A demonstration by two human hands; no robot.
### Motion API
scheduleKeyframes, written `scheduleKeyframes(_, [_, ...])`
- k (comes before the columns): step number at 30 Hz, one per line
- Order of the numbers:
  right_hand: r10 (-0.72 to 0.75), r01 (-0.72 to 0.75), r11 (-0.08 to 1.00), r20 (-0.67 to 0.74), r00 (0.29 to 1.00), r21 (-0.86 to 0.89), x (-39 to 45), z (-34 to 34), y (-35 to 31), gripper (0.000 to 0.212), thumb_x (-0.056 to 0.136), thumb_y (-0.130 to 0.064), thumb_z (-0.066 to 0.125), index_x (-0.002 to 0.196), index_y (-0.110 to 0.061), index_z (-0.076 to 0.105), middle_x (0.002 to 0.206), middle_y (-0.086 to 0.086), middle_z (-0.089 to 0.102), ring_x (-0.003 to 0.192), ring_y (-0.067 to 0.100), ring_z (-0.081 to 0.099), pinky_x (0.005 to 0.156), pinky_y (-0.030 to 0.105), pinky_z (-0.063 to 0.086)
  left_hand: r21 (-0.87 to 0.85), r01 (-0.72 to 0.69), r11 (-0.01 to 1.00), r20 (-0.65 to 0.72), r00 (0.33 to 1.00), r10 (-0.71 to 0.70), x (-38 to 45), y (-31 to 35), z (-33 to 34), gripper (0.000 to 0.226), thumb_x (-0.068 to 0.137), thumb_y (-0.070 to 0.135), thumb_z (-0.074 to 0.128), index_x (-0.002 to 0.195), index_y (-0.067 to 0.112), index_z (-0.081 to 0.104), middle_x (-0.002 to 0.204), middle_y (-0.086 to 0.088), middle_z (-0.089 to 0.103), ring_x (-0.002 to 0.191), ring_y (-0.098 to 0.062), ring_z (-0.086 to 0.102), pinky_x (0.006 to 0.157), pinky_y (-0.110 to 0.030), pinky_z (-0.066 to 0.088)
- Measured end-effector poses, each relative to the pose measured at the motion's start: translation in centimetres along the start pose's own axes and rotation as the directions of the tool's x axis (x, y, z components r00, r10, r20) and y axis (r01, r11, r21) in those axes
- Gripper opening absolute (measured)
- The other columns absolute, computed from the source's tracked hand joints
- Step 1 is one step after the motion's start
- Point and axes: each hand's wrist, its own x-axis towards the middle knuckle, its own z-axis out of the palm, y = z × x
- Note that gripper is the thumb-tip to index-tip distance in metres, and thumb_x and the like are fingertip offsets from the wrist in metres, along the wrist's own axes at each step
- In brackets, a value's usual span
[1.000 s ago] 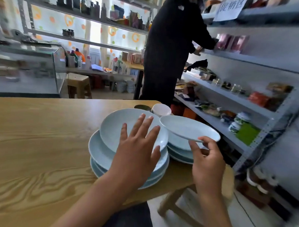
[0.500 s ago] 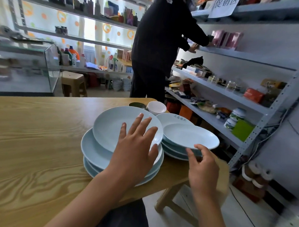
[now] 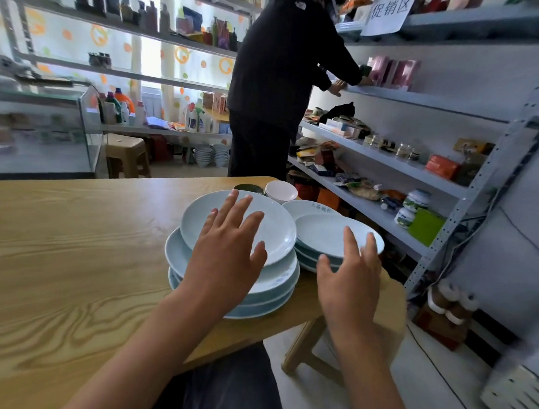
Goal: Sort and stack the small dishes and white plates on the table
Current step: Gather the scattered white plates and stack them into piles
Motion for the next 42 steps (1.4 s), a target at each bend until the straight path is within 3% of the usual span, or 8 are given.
scheduleKeyframes(7, [-0.398,0.395,0.897,-0.028,0.917,0.197,-3.7,1.1,-10.9,0.061,0.089,-0.032,0.063,0.144,-0.032,0.038,0.157,-0.002,0.026,0.144,0.020,0.024,0.113,0.041,0.033,0.106,0.129,0.986,-0.113,0.987,-0.117,-2.7,-5.7,-4.2,0.049,0.093,0.032,0.057,0.139,0.020,0.046,0.156,-0.003,0.029,0.148,-0.021,0.013,0.114,-0.039,0.015])
scheduleKeyframes(11, [-0.573,0.552,0.769,-0.033,0.819,0.323,-7.3,3.6,-17.8,0.057,0.087,-0.026,0.065,0.139,-0.030,0.045,0.153,0.000,0.034,0.142,0.020,0.028,0.113,0.029,0.022,0.164,0.248,0.955,-0.190,0.958,-0.216,-5.8,-11.7,-7.8,0.046,0.087,0.022,0.062,0.131,0.012,0.054,0.148,-0.012,0.041,0.144,-0.028,0.025,0.111,-0.047,0.033])
scheduleKeyframes(16, [-0.756,0.687,0.593,-0.003,0.654,0.419,-12.6,8.0,-24.8,0.059,0.077,-0.010,0.071,0.132,-0.020,0.052,0.146,0.008,0.043,0.137,0.025,0.036,0.111,0.033,0.028,0.255,0.453,0.854,-0.254,0.884,-0.393,-11.5,-18.9,-11.7,0.049,0.086,0.020,0.064,0.133,0.013,0.052,0.147,-0.011,0.043,0.142,-0.029,0.030,0.110,-0.048,0.034])
scheduleKeyframes(22, [-0.859,0.699,0.476,0.112,0.499,0.533,-18.1,13.8,-30.5,0.059,0.075,-0.006,0.067,0.131,-0.017,0.052,0.144,0.010,0.045,0.135,0.028,0.039,0.109,0.041,0.037,0.298,0.632,0.716,-0.316,0.773,-0.550,-18.0,-26.2,-14.5,0.050,0.087,0.019,0.062,0.135,0.013,0.050,0.146,-0.009,0.045,0.139,-0.027,0.034,0.107,-0.044,0.035])
scheduleKeyframes(29, [-0.851,0.637,0.514,0.432,0.298,0.575,-22.4,18.5,-34.6,0.063,0.086,-0.016,0.049,0.146,-0.022,0.031,0.155,0.004,0.028,0.142,0.023,0.024,0.116,0.038,0.024,0.273,0.858,0.434,-0.408,0.512,-0.756,-21.5,-35.0,-18.0,0.059,0.093,0.032,0.053,0.147,0.022,0.032,0.157,-0.007,0.024,0.146,-0.026,0.016,0.112,-0.052,0.025])
scheduleKeyframes(33, [-0.850,0.647,0.505,0.459,0.258,0.571,-22.4,19.6,-35.5,0.058,0.093,-0.023,0.043,0.149,-0.022,0.025,0.156,0.002,0.024,0.144,0.021,0.020,0.118,0.035,0.020,0.339,0.892,0.300,-0.414,0.428,-0.803,-20.8,-39.3,-19.2,0.064,0.096,0.044,0.045,0.151,0.027,0.017,0.159,-0.006,0.012,0.147,-0.028,0.006,0.111,-0.056,0.025])
scheduleKeyframes(37, [-0.829,0.603,0.548,0.475,0.296,0.580,-22.5,20.1,-35.3,0.060,0.090,-0.024,0.044,0.148,-0.021,0.027,0.154,0.001,0.029,0.142,0.019,0.024,0.117,0.032,0.022,0.384,0.904,0.186,-0.434,0.355,-0.828,-20.0,-41.5,-19.9,0.066,0.096,0.049,0.044,0.151,0.027,0.016,0.158,-0.007,0.014,0.147,-0.030,0.005,0.110,-0.062,0.023])
scheduleKeyframes(42, [-0.811,0.540,0.579,0.501,0.303,0.611,-22.2,20.3,-35.4,0.061,0.090,-0.025,0.044,0.149,-0.020,0.025,0.152,-0.001,0.031,0.140,0.018,0.025,0.116,0.031,0.023,0.427,0.846,0.320,-0.540,0.522,-0.660,-18.6,-42.8,-19.4,0.051,0.092,0.037,0.055,0.138,0.018,0.047,0.147,-0.008,0.040,0.143,-0.029,0.023,0.109,-0.066,0.012])
